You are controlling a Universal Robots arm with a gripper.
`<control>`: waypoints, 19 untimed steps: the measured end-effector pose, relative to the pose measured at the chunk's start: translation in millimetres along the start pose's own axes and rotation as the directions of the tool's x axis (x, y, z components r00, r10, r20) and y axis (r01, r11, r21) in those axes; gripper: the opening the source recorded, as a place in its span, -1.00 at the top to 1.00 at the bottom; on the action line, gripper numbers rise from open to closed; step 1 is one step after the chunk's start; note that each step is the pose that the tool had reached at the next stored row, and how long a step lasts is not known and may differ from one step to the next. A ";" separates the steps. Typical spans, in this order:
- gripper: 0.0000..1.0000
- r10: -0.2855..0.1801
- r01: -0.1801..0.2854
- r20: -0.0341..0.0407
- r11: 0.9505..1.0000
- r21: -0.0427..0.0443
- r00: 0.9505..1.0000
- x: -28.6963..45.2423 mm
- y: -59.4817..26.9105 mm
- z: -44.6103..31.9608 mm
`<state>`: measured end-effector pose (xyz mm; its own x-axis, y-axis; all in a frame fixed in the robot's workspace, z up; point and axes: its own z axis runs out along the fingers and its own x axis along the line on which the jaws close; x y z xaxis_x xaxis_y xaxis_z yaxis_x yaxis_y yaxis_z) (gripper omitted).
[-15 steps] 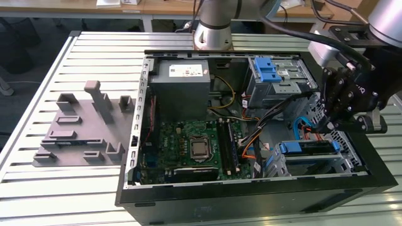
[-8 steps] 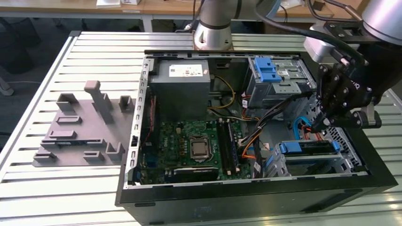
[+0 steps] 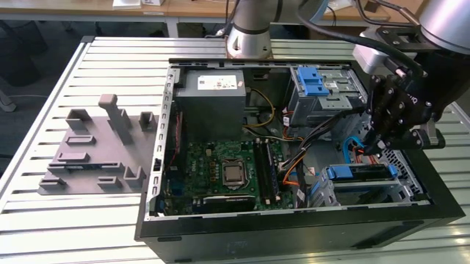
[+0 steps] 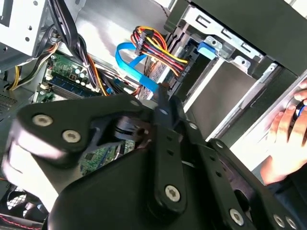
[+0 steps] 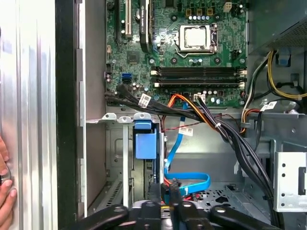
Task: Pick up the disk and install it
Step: 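Insert the second disk wire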
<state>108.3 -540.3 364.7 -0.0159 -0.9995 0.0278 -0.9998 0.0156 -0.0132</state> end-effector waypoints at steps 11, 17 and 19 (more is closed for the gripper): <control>0.40 -0.007 0.007 0.001 1.000 -0.002 1.000 -2.7 -0.1 7.2; 0.68 -0.008 0.008 0.001 1.000 -0.002 1.000 -2.8 0.0 10.7; 0.68 -0.008 0.008 0.002 1.000 -0.002 1.000 -2.8 0.0 11.7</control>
<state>108.5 -537.8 353.0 -0.0084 -0.9996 0.0257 -0.9999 0.0081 -0.0113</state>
